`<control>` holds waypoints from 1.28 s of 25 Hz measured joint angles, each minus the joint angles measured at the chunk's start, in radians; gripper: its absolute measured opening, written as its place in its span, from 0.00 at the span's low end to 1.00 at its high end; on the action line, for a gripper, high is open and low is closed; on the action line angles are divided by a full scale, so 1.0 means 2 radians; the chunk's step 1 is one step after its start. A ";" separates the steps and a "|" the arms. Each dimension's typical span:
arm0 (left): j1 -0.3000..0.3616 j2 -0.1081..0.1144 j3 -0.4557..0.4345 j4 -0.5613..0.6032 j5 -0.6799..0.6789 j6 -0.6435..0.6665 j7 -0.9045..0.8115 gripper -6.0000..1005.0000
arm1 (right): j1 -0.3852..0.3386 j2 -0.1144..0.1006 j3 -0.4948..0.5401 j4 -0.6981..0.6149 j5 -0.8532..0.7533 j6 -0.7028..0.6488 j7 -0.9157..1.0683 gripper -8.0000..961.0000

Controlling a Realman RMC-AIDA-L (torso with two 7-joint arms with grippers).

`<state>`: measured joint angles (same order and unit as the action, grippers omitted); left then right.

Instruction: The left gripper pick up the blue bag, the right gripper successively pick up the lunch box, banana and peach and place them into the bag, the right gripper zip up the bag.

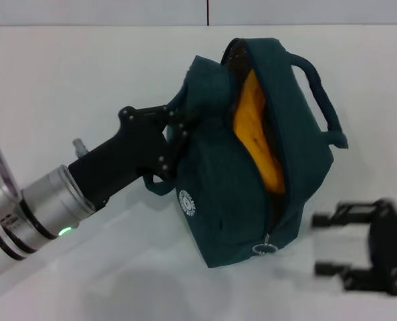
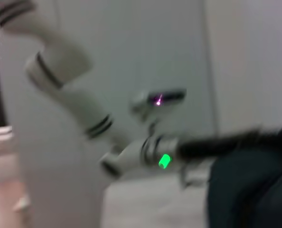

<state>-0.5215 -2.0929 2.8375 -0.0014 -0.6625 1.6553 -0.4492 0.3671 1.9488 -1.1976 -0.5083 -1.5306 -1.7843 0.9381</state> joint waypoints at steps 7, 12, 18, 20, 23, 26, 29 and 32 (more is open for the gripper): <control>0.002 0.000 0.001 0.010 0.002 0.000 0.003 0.04 | 0.048 0.032 -0.006 -0.001 -0.118 0.086 0.091 0.61; 0.002 0.000 0.001 0.013 0.003 0.000 0.003 0.04 | 0.045 0.035 -0.012 -0.004 -0.115 0.101 0.090 0.60; 0.004 0.000 -0.001 0.013 0.003 -0.001 0.004 0.04 | 0.022 0.031 0.006 -0.032 -0.109 0.072 0.081 0.60; 0.003 0.000 -0.001 0.013 0.003 -0.002 0.004 0.04 | 0.015 0.031 0.008 -0.038 -0.109 0.074 0.082 0.60; 0.001 0.000 -0.002 0.013 0.002 -0.003 0.004 0.04 | 0.012 0.030 0.008 -0.042 -0.110 0.086 0.085 0.60; -0.001 0.000 -0.002 0.015 0.001 -0.006 0.004 0.04 | 0.012 0.030 0.008 -0.042 -0.110 0.099 0.085 0.60; -0.003 0.000 -0.003 0.017 0.001 -0.008 0.008 0.04 | 0.023 0.032 0.003 -0.038 -0.109 0.100 0.084 0.60; -0.005 0.000 -0.003 0.017 0.001 -0.008 0.011 0.04 | 0.045 0.034 -0.014 -0.027 -0.111 0.101 0.088 0.60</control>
<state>-0.5324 -2.0939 2.8316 0.0322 -0.6599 1.6386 -0.4263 0.4562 2.0163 -1.2253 -0.5614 -1.7525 -1.5832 1.1148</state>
